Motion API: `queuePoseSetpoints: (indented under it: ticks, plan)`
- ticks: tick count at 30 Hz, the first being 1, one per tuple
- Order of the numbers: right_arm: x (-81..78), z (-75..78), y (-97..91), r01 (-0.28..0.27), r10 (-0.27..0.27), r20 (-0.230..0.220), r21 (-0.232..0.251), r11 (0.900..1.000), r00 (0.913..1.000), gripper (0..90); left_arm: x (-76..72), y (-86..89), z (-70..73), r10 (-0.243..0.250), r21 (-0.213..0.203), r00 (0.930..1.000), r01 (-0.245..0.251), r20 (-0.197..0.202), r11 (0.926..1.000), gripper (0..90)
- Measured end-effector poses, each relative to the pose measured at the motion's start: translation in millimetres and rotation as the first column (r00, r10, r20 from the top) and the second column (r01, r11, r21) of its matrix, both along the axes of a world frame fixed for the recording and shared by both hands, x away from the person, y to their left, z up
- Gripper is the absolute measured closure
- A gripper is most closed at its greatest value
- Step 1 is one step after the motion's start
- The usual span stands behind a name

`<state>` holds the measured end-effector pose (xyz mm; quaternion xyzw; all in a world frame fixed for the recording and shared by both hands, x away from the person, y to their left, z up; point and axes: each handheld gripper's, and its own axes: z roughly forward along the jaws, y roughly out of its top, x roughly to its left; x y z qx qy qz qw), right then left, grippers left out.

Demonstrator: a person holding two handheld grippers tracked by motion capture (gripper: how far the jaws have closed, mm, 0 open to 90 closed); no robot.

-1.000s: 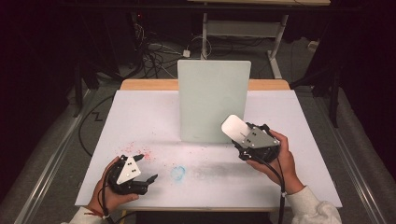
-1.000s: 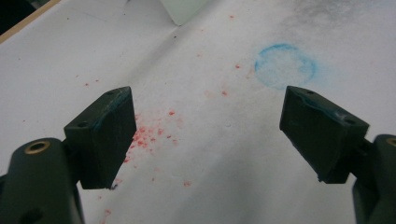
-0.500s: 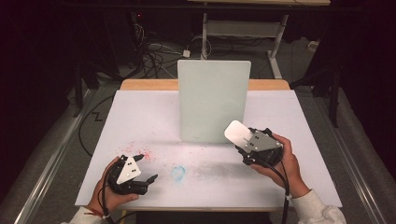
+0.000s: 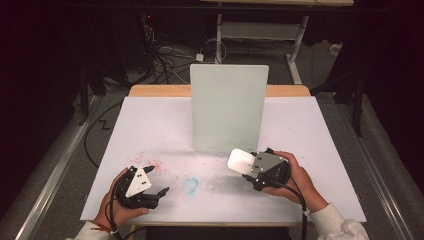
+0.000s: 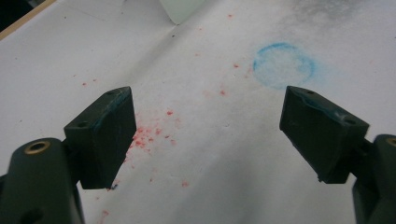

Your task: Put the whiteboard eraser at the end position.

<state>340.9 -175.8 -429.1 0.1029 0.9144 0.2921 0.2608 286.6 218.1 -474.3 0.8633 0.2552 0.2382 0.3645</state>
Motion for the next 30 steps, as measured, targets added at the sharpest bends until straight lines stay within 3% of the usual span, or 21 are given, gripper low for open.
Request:
queuePoseSetpoints:
  ticks: [7,10,16,21,25,26,27,28,30]
  plan:
    - [0.9,-10.0,17.1,-0.119,0.112,-0.091,-0.069,0.9905,0.9895,30.8,-0.3,-1.6,-0.4,-0.003,0.004,1.0000,0.003,-0.001,1.0000,17.9]
    - [0.5,-12.9,22.0,-0.131,0.122,-0.119,-0.070,0.9889,0.9854,30.8,-0.3,-1.4,-0.4,-0.002,0.002,1.0000,0.002,-0.001,1.0000,17.9]
    - [2.9,-21.4,34.8,-0.198,0.177,-0.185,-0.101,0.9749,0.9666,30.7,-0.3,-1.9,-0.8,-0.009,0.005,1.0000,0.009,-0.003,1.0000,17.9]
    - [2.9,-26.5,42.0,-0.235,0.208,-0.209,-0.116,0.9650,0.9555,30.6,-0.2,-2.3,-0.9,-0.010,0.007,0.9999,0.010,-0.004,0.9999,17.9]
    - [2.6,-27.3,43.4,-0.233,0.208,-0.205,-0.107,0.9665,0.9564,30.4,-0.2,-2.4,-1.1,-0.010,0.007,0.9999,0.011,-0.005,0.9999,17.9]
    - [2.3,-25.7,41.8,-0.210,0.194,-0.191,-0.072,0.9750,0.9623,30.4,-0.1,-2.4,-1.1,-0.011,0.008,0.9999,0.011,-0.005,0.9999,17.9]
    - [2.3,-25.7,41.8,-0.210,0.194,-0.191,-0.072,0.9750,0.9623,30.4,-0.1,-2.4,-1.1,-0.011,0.008,0.9999,0.011,-0.005,0.9999,17.9]
    - [2.6,-21.5,39.0,-0.209,0.199,-0.188,-0.035,0.9772,0.9618,30.1,-0.2,-2.5,-1.1,-0.011,0.008,0.9999,0.011,-0.005,0.9999,17.9]
    - [2.6,-19.8,38.0,-0.208,0.199,-0.185,-0.030,0.9777,0.9625,29.4,-0.4,-2.4,-1.0,-0.011,0.009,0.9999,0.011,-0.005,0.9999,17.9]
